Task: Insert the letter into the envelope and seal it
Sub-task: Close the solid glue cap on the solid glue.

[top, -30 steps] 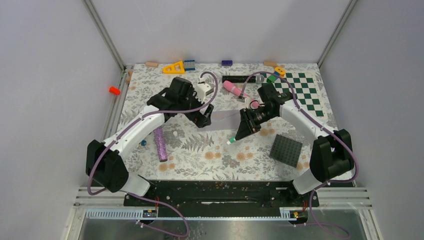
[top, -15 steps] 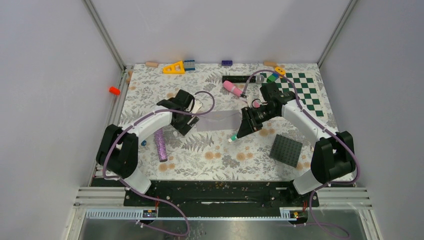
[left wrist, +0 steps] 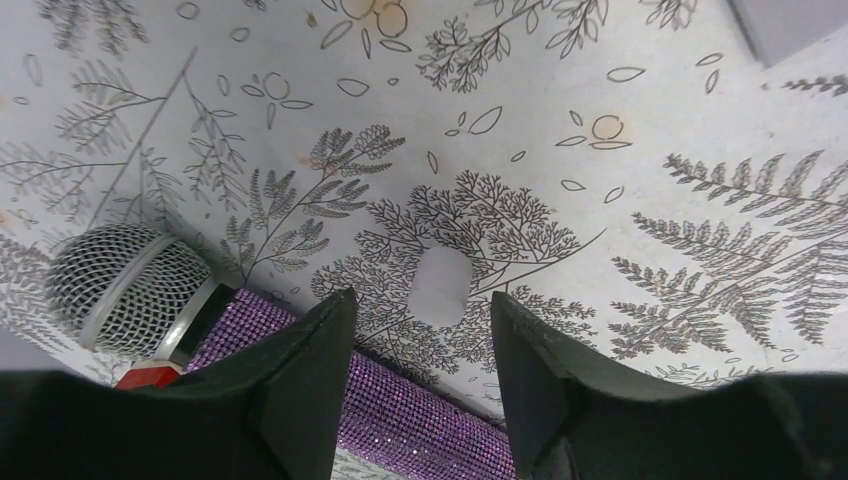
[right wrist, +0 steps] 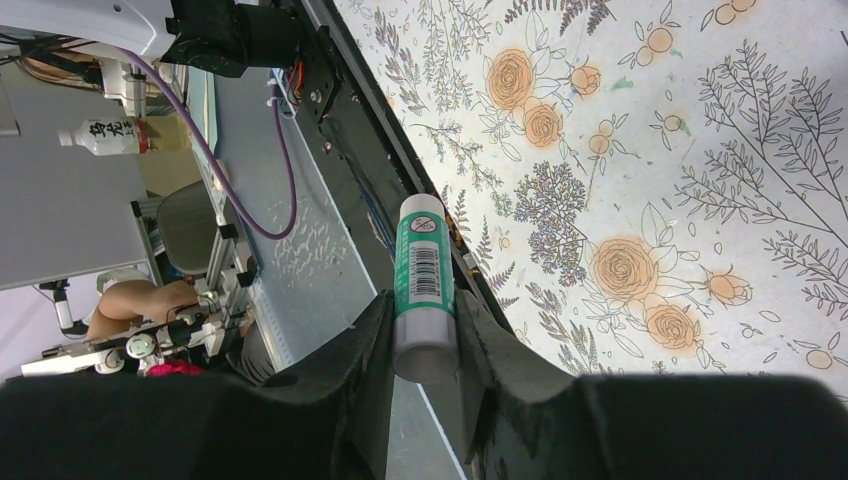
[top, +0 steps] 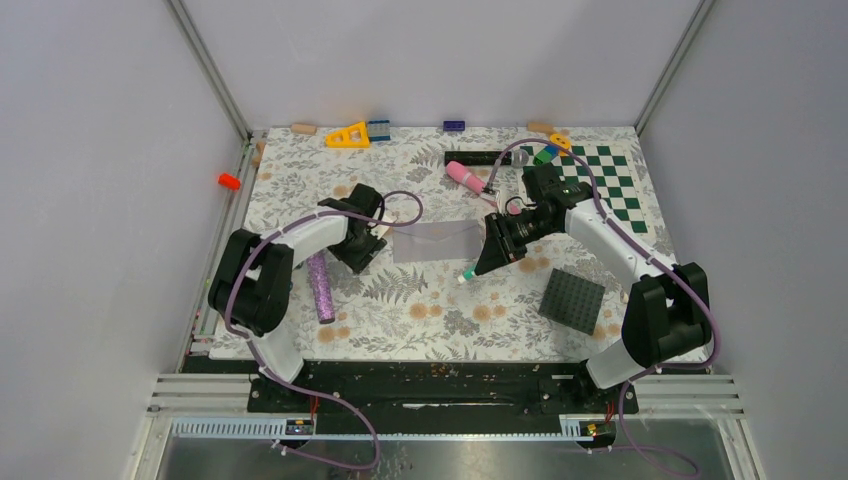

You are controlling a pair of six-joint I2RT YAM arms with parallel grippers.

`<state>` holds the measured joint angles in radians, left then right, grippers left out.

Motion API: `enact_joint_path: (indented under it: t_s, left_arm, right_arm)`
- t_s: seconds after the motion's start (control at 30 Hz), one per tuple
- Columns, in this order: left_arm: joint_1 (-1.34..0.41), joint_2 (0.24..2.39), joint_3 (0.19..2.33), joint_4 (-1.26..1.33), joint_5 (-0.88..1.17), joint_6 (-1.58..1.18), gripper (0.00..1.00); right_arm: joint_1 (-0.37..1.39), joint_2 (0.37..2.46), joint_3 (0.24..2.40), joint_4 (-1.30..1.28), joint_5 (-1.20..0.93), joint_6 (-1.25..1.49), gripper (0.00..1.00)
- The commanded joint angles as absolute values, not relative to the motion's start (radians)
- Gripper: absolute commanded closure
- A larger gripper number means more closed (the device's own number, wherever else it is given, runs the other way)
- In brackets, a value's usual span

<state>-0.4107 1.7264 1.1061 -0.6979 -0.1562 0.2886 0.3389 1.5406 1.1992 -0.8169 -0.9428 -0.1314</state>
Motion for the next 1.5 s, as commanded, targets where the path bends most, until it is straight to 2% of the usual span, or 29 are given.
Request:
enact_joint_path:
  t_s: [0.0,0.2,1.47]
  left_arm:
    - [-0.397,1.749,1.138,-0.713,-0.114,0.291,0.48]
    - [-0.397,1.757,1.134,-0.711,-0.104,0.290,0.57]
    - [-0.384,1.697,1.154,-0.730,-0.074,0.285,0.60]
  right_arm:
    - [0.331,1.501,1.199,-0.804,-0.956,-0.149,0.76]
    - [0.331,1.508,1.201,-0.804,-0.962,-0.148,0.76]
    - [0.332,1.518,1.198,-0.805,-0.971,-0.143,0.76]
